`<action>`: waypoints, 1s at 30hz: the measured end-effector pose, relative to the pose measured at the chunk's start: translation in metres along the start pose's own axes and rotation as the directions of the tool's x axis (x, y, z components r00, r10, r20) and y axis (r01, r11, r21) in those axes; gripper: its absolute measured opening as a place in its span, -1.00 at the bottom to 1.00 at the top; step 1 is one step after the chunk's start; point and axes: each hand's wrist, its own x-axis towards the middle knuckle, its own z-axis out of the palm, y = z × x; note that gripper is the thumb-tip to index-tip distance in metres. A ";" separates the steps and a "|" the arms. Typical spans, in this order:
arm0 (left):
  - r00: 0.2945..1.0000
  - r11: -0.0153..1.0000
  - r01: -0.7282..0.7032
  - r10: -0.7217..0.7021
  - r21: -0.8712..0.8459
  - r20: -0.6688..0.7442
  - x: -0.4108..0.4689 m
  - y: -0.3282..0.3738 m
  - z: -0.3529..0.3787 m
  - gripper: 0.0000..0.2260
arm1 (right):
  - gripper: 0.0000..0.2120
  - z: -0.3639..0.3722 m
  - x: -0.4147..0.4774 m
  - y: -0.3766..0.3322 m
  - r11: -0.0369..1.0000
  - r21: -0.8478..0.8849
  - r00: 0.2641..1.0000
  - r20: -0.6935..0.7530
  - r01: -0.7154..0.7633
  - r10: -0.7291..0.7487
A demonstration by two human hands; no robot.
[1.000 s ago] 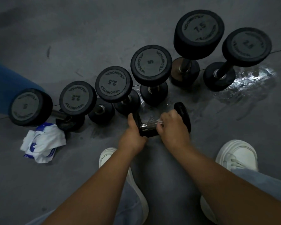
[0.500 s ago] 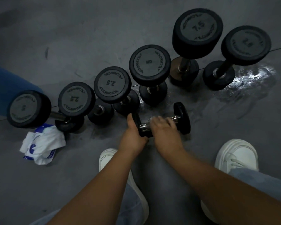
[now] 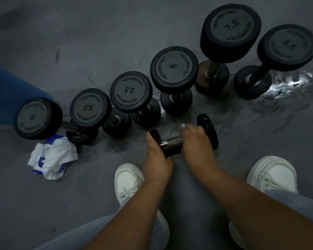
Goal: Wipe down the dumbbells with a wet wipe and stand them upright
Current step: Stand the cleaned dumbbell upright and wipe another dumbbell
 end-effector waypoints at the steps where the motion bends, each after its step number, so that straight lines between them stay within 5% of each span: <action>1: 1.000 1.000 -0.007 0.006 0.008 0.021 0.002 -0.003 0.000 -0.06 | -0.60 0.005 -0.008 -0.007 0.999 -0.032 1.000 0.019 0.024 -0.023; 4: 0.997 1.000 -0.019 0.017 0.023 0.079 0.011 -0.002 -0.008 -0.07 | -0.54 0.008 -0.023 -0.017 0.965 0.004 0.964 0.041 0.263 -0.263; 8: 0.995 0.998 -0.010 0.005 0.057 0.096 0.022 0.003 -0.015 -0.09 | -0.37 0.000 -0.016 0.005 0.992 0.113 0.991 0.123 -0.060 0.046; 11: 0.994 0.996 -0.003 -0.007 0.094 0.106 0.024 0.004 -0.016 -0.09 | -0.36 0.007 -0.029 -0.014 0.977 0.190 0.961 0.238 0.098 -0.142; 13: 0.993 0.994 -0.007 -0.006 0.107 0.119 0.024 0.002 -0.016 -0.08 | -0.49 0.003 -0.021 -0.010 0.951 0.301 0.937 0.306 0.073 -0.169; 16: 0.994 0.993 -0.007 -0.006 0.114 0.109 0.029 -0.002 -0.016 -0.06 | -0.47 0.001 -0.012 0.009 0.938 0.306 0.978 0.177 -0.165 0.114; 20: 0.996 0.994 -0.007 -0.002 0.108 0.084 0.028 0.000 -0.015 -0.08 | -0.31 0.002 -0.021 -0.006 0.885 0.459 0.938 0.264 0.082 -0.224; 24: 0.999 0.988 -0.024 0.021 0.151 0.025 0.026 -0.002 -0.014 -0.10 | -0.41 -0.005 -0.007 0.005 0.921 0.347 0.963 0.252 -0.179 0.093; 28: 0.989 0.984 0.046 -0.068 0.171 0.129 0.044 0.016 -0.031 -0.38 | -0.40 -0.002 -0.019 -0.014 0.919 0.385 0.935 0.287 0.085 -0.207; 30: 0.957 0.988 0.130 -0.147 0.084 0.249 0.056 0.019 -0.048 -0.48 | -0.58 -0.003 -0.011 -0.010 0.925 0.377 0.972 0.197 0.046 -0.128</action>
